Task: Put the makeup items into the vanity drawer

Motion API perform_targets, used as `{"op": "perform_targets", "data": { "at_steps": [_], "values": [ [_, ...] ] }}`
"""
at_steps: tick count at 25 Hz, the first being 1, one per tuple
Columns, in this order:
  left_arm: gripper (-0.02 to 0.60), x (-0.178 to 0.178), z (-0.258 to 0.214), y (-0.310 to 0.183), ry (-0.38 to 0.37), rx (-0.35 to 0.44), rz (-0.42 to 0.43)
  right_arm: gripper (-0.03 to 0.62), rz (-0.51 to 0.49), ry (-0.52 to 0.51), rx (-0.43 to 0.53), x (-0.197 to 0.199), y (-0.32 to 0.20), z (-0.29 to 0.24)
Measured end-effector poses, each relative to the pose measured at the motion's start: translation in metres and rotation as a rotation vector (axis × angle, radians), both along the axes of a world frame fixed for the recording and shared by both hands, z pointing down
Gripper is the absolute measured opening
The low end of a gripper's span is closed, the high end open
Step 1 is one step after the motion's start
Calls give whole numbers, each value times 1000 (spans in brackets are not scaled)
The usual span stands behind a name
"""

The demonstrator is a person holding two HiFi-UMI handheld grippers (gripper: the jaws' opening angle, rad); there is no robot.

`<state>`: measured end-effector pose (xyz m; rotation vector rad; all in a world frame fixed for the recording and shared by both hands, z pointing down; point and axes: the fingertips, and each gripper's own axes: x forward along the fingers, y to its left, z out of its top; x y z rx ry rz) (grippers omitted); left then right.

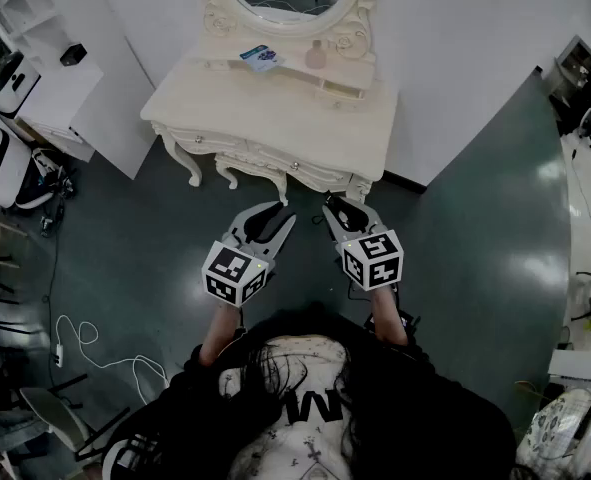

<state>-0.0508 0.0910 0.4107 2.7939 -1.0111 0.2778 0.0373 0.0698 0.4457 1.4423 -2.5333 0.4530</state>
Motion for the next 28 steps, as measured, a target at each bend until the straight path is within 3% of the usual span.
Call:
{"op": "perform_targets", "data": {
  "at_steps": [11,28],
  "values": [
    [115,5,1,2,-10,-2,10,110,14,-18,1,7,-4,2],
    [115,44,6,-6,-12,3,-16,110,-42,-19,-10,39,-3,9]
  ]
}}
